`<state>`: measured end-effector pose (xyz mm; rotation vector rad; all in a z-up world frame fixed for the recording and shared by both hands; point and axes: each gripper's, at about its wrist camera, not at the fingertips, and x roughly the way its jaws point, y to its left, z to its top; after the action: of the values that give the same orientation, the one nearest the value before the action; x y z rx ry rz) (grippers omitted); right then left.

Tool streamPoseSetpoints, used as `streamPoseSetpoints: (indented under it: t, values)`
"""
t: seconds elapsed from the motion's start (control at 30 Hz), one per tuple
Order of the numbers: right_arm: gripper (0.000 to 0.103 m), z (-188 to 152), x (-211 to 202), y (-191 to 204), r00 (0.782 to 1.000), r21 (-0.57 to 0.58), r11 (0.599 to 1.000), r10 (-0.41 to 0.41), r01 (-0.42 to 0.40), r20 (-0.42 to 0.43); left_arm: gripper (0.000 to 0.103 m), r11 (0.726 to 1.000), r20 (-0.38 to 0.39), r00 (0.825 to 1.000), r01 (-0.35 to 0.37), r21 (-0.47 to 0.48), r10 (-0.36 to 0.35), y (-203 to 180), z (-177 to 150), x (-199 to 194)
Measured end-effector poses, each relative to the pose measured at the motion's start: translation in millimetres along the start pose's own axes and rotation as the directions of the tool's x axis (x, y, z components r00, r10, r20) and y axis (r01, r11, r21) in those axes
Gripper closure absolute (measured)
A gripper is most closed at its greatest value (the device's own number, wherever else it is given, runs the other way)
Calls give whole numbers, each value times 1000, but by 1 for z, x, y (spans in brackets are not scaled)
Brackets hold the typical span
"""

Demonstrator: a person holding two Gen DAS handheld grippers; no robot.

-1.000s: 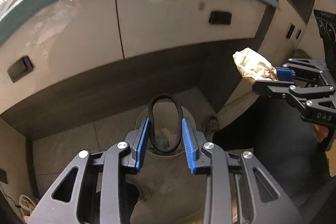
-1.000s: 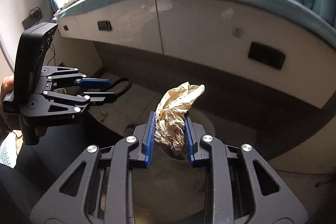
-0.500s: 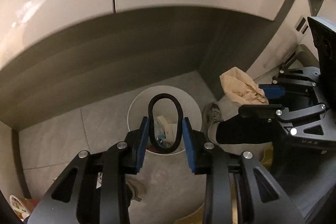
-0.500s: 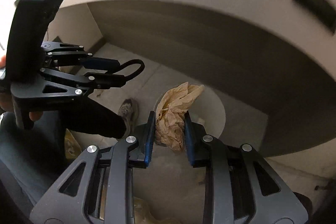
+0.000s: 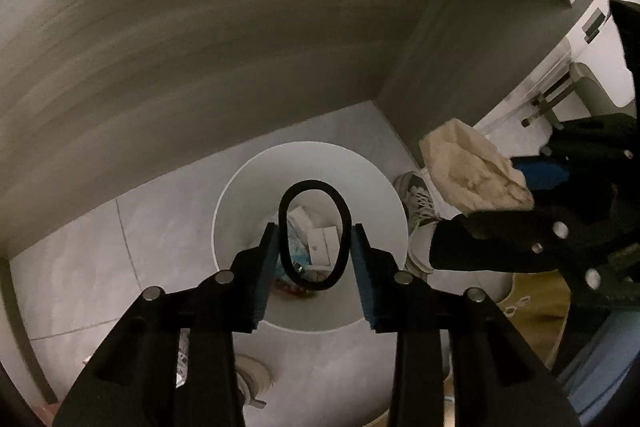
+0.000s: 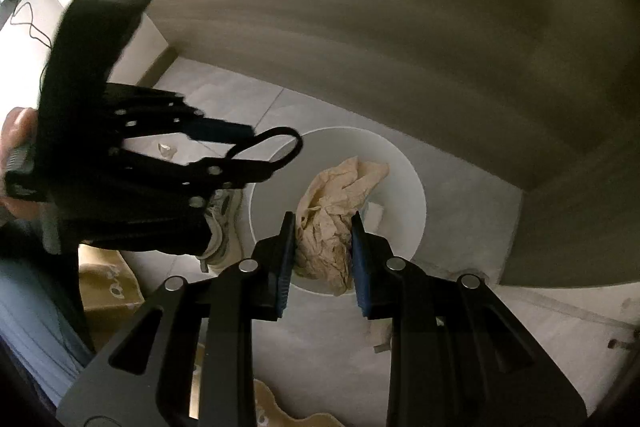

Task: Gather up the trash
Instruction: 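Lower both held items into the white wastebasket and open both tools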

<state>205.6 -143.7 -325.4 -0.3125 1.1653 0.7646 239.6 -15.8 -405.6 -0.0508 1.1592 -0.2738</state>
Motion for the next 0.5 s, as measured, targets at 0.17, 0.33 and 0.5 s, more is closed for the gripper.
streamPoseSetpoints:
  t: [0.17,0.33,0.5]
  values:
    - [80,4,6,1,1000,-17,1000,-3,3,-16,6,998,0,1000,12,-55,-12,10,1,4]
    - [80,10,13,-8,999,6,1000,-7,7,-39,6,996,-14,1000,-5,-92,4,24,-2,10]
    - [79,18,25,-6,997,0,1000,-2,2,-73,6,986,-1,1000,0,-167,0,42,-1,3]
